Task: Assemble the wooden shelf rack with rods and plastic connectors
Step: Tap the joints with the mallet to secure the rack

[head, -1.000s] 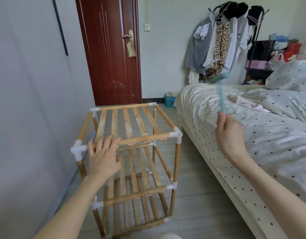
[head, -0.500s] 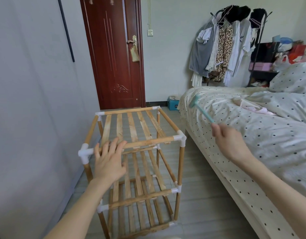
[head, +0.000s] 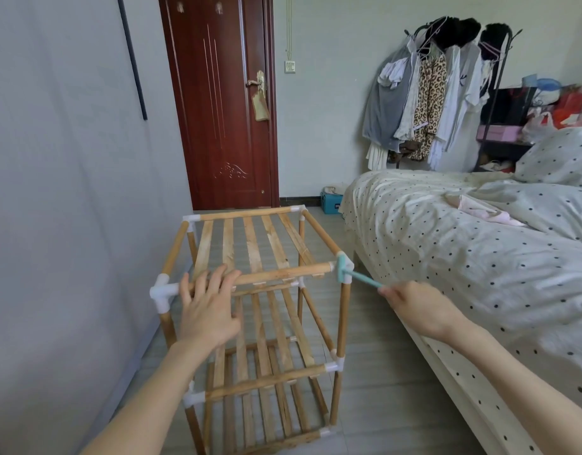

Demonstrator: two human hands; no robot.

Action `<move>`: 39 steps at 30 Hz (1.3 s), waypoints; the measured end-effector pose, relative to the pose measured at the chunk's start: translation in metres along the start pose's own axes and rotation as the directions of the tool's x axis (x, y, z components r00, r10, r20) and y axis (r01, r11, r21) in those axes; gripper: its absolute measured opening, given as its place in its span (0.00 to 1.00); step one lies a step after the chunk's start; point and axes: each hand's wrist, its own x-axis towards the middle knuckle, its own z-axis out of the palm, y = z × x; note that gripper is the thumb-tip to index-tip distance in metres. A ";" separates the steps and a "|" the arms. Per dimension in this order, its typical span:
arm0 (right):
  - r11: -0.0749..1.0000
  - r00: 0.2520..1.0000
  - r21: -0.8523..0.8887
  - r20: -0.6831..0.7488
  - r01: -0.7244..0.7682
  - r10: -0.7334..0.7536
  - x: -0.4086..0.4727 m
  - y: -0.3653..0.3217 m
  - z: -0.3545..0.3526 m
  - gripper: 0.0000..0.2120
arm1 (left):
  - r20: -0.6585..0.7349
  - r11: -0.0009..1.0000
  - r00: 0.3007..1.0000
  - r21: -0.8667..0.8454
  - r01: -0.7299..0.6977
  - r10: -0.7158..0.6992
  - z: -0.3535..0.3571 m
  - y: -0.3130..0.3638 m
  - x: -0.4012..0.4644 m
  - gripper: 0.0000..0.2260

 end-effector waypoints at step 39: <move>0.844 0.958 0.458 -0.067 0.278 -0.279 0.043 -0.087 0.068 0.18 | 0.183 0.995 0.982 -0.080 0.060 -0.045 -0.044 -0.066 0.013 0.21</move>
